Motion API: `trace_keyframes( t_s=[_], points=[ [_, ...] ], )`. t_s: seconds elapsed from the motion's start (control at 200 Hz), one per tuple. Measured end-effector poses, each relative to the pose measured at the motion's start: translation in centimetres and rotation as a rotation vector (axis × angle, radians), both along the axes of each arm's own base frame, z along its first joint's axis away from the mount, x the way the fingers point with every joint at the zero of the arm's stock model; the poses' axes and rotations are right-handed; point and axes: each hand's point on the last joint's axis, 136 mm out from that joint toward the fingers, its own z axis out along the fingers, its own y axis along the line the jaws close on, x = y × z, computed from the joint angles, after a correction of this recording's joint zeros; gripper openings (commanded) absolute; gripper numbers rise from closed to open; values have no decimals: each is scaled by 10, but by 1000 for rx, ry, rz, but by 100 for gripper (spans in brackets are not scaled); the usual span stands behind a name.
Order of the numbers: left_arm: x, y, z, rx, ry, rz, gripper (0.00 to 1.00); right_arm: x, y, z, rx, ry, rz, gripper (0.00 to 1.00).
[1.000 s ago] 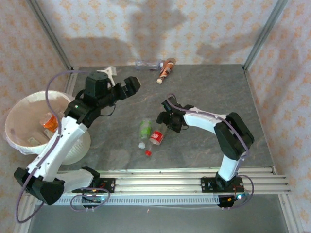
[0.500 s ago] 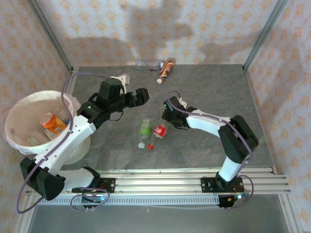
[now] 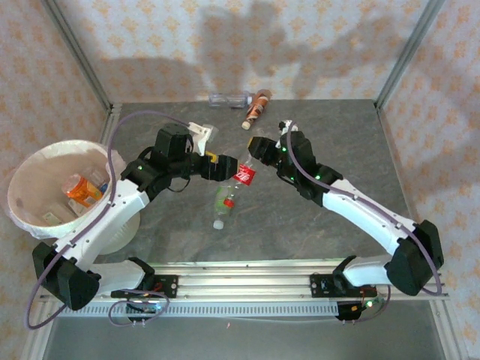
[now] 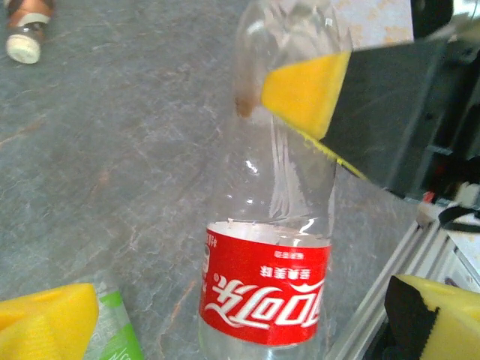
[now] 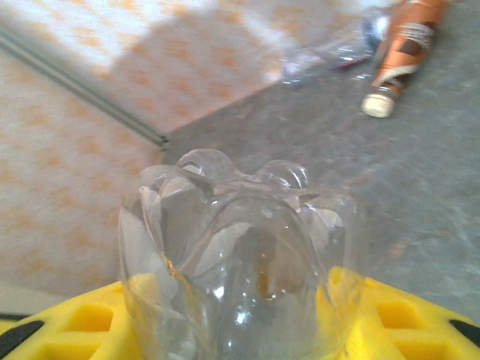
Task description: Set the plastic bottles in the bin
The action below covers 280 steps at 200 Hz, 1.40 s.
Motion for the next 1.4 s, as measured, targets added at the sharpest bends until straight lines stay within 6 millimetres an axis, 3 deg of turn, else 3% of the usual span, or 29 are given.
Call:
trace_keyframes(
  t_s=[0.22,0.385,0.47,0.6,0.836,1.001,1.176,1.231,1.281,1.346,1.401],
  points=[
    [-6,-11,4,-7,0,-87,100,-11,16,25,75,-46,110,46],
    [-2,-23,-10,6,38,-122,99,-13,24,37,103,-59,147,46],
    [-3,-32,-16,1,61,-155,88,-13,29,43,129,-67,165,46],
    [-5,-46,-22,-24,95,-208,54,-11,36,42,145,-67,182,47],
    [2,-42,-16,-9,61,-167,52,-7,36,47,182,-52,165,75],
    [9,-26,4,46,-44,-68,52,-8,37,61,221,-56,155,100],
    [6,-8,14,97,-87,15,52,-15,37,71,228,-83,136,99],
    [15,20,14,142,-73,151,52,-13,23,78,238,-97,60,99],
    [24,54,23,177,-82,298,51,-5,-2,84,251,-108,-49,99],
    [28,94,49,209,-135,474,51,4,-32,89,276,-119,-177,99],
    [24,114,77,210,-200,564,51,8,-46,87,289,-116,-241,99]
  ],
)
